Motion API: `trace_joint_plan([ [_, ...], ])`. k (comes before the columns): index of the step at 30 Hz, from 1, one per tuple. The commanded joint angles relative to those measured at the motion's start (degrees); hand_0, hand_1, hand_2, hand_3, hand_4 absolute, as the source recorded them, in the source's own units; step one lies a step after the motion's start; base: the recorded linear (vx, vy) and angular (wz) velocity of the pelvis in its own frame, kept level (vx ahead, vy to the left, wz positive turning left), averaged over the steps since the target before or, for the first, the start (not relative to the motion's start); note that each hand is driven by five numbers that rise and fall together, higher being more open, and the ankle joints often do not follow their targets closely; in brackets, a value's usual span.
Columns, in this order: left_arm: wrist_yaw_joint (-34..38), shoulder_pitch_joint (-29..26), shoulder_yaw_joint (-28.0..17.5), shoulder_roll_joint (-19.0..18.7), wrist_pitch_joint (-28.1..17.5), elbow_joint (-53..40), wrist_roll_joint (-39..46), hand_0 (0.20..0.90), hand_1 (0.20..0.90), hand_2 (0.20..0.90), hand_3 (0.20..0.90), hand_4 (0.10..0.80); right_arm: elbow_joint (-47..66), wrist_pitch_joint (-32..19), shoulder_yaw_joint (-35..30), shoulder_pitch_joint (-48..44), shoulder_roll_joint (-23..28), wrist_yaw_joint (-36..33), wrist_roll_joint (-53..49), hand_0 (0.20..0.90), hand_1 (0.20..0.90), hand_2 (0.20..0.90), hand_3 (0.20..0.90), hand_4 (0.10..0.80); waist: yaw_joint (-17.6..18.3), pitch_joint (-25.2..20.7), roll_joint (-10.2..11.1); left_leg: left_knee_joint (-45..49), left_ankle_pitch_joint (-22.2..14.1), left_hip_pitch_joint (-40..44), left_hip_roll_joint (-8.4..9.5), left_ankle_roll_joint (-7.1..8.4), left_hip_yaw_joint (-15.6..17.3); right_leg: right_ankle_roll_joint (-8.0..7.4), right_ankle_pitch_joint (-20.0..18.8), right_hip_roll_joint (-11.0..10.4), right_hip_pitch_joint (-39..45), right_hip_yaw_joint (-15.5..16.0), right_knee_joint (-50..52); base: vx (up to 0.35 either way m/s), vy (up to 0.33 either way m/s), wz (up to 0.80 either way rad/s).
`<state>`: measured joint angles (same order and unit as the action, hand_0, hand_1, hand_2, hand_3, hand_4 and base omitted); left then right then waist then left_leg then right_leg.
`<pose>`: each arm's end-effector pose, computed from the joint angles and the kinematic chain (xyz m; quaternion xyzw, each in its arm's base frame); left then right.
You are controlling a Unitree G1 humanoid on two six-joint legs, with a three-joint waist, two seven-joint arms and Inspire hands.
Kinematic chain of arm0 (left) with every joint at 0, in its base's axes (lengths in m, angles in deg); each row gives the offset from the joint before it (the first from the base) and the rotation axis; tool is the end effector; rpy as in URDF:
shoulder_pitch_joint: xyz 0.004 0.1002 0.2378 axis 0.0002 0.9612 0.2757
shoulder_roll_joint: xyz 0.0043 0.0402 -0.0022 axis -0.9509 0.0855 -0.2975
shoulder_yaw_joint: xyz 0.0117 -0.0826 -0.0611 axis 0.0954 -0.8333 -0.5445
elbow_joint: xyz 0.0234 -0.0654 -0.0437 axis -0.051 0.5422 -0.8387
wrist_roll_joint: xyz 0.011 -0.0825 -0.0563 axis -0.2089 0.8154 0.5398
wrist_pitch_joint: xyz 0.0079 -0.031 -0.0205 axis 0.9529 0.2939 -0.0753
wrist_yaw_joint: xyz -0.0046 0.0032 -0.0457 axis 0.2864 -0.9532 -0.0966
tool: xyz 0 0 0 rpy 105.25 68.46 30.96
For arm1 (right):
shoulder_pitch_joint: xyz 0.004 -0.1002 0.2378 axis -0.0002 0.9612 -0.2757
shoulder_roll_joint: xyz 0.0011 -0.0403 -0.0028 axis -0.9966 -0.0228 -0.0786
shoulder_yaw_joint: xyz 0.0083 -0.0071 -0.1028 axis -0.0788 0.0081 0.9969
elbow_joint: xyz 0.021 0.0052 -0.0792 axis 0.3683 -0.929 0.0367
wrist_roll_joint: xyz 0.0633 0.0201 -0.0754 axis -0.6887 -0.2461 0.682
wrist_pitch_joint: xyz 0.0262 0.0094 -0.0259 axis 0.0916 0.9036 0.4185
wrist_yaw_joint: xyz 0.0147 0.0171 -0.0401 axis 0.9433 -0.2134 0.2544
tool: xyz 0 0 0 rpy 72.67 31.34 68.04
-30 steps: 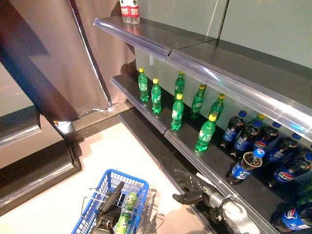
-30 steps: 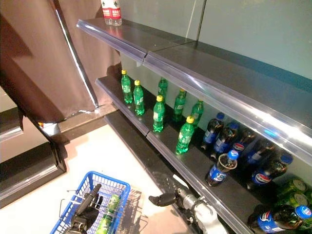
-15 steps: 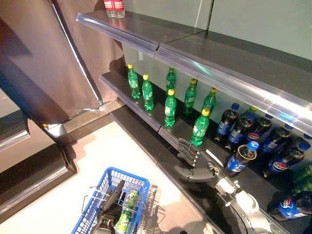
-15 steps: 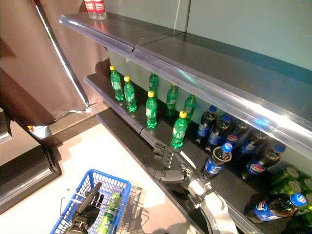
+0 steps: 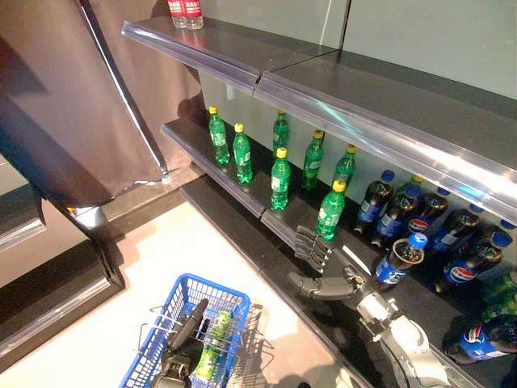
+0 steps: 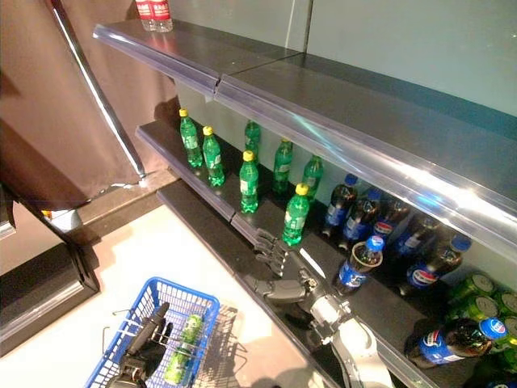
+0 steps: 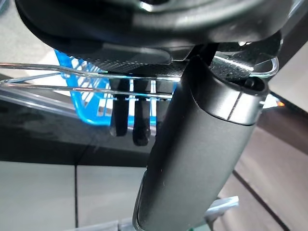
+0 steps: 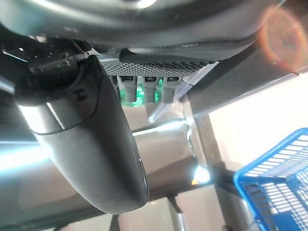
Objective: Pick up the drink and place into the basket.
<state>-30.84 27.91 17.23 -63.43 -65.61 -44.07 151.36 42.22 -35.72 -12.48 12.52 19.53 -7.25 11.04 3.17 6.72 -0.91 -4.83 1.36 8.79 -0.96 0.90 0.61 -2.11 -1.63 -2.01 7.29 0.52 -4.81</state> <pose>0.0986 0.2041 -0.0881 -0.4963 0.2545 0.2654 0.7864 0.1698 -0.2019 0.0164 0.0680 0.0239 0.2305 0.9704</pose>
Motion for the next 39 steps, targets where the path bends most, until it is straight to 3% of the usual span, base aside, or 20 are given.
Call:
trace_joint_plan([
  [1,-5.91,-6.27,-1.63,-5.81,-3.63,-11.09,-1.72,0.3,0.3,0.3,0.2,0.1,10.04,-7.84,-0.59,-0.56,0.8,-0.88,-5.02,0.9,0.9,0.9,0.9,0.8,-0.72,-1.94,1.33,7.07,-7.62,-1.59,4.86,-3.43,2.53,-3.59,0.08,-2.33,-1.96,-2.0,2.57,-0.034,0.0,-0.22],
  [9,-6.85,-5.96,-0.98,-6.95,-3.62,-11.16,-1.53,0.3,0.3,0.3,0.2,0.1,14.21,-7.52,-2.23,1.56,3.94,-0.53,-7.89,0.9,0.9,0.9,0.9,0.8,1.73,-0.13,2.02,12.03,-9.83,-3.18,5.5,-4.11,4.73,-4.27,-1.38,-2.23,-3.53,-6.29,3.26,-0.054,0.028,-0.36],
  [17,-8.12,-8.8,0.04,-7.71,-3.59,-9.1,-2.1,0.3,0.3,0.3,0.2,0.1,15.41,-7.51,-3.71,2.75,5.53,0.16,-9.52,0.9,0.9,0.9,0.9,0.8,5.02,1.14,2.45,12.94,-10.57,-3.24,5.78,-4.64,6.94,-6.13,-3.99,-2.39,-6.42,-10.78,4.07,-0.058,0.034,-0.4],
  [27,-6.28,-12.49,1.75,-6.71,-4.41,-6.32,-2.13,0.3,0.3,0.3,0.2,0.1,17.41,-8.06,-4.42,1.3,5.14,-2.39,-9.21,0.9,0.9,0.9,0.9,0.8,6.45,1.27,2.75,13.69,-11.55,-3.16,6.63,-5.2,7.69,-6.95,-6.07,-2.21,-8.83,-11.61,4.04,-0.025,0.013,-0.2],
  [32,-5.83,-12.27,1.33,-6.74,-4.78,-5.61,-1.74,0.3,0.3,0.3,0.2,0.1,17.09,-10.71,-5.83,2.9,4.33,-8.18,-6.75,0.9,0.9,0.9,0.9,0.8,6.96,1.15,2.81,13.64,-11.66,-2.82,6.83,-5.4,7.98,-7.22,-6.45,-2.11,-9.36,-11.6,4.21,0.018,-0.001,-0.11],
  [39,-5.06,-10.86,-0.31,-6.61,-5.03,-5.9,-1.37,0.3,0.3,0.3,0.2,0.1,13.79,-17.08,-9.56,6.36,1.66,-21.47,-1.91,0.9,0.9,0.9,0.9,0.8,7.69,1.23,2.34,12.67,-11.48,-2.05,7.22,-5.8,7.91,-7.37,-6.49,-1.63,-9.88,-11.63,4.67,0.037,0.001,-0.01],
])
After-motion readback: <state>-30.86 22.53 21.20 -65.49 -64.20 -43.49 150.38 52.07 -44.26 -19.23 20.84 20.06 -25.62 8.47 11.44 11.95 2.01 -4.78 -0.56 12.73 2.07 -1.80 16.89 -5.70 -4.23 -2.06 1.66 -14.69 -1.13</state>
